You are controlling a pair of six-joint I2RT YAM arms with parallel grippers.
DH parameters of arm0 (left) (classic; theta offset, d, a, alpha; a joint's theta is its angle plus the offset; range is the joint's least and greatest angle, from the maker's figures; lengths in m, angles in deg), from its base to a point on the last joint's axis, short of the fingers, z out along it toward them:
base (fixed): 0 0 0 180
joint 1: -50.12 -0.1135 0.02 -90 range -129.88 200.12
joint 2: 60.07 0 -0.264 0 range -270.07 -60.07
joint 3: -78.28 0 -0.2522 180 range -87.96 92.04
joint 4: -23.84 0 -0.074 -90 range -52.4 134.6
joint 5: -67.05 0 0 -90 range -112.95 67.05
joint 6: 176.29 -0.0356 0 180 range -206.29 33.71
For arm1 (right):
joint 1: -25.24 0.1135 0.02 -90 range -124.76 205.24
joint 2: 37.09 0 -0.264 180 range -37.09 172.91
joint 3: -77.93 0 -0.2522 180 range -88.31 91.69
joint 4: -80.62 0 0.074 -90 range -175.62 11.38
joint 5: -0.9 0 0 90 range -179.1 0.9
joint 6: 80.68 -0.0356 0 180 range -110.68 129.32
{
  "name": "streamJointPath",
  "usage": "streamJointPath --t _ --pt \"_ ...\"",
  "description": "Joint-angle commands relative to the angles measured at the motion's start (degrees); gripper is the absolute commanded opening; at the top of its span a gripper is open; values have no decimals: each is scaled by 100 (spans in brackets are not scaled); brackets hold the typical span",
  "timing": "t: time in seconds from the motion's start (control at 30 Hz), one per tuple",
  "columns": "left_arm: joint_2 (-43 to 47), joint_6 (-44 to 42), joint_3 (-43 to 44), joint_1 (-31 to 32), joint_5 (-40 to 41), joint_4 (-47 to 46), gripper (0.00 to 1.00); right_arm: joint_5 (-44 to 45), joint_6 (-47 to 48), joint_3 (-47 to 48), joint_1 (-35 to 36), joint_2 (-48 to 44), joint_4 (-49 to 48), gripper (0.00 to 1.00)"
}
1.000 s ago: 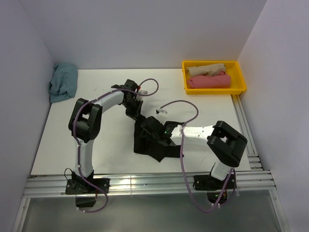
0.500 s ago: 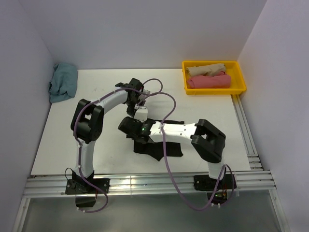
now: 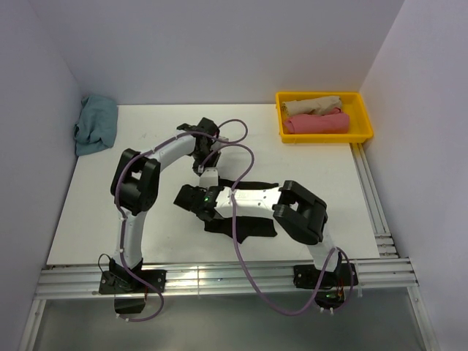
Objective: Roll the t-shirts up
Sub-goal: Roll the tshirt
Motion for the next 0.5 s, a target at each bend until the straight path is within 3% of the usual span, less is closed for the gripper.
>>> streamJointPath --t 0.0,0.1,0.3,0.47 --pt "-114 17 309 15 -84 45 13 -48 -128 -274 87 -166 -92 37" --pt "-105 8 405 6 -172 28 30 -321 -242 -827 78 -482 -627 24" --pt "26 0 537 -143 -812 -139 65 -875 -680 -2337 8 -1273 -2323 18" --pt "368 -202 354 -494 -2006 -463 77 -1375 -1225 -3708 -211 -1774 -3852 17"
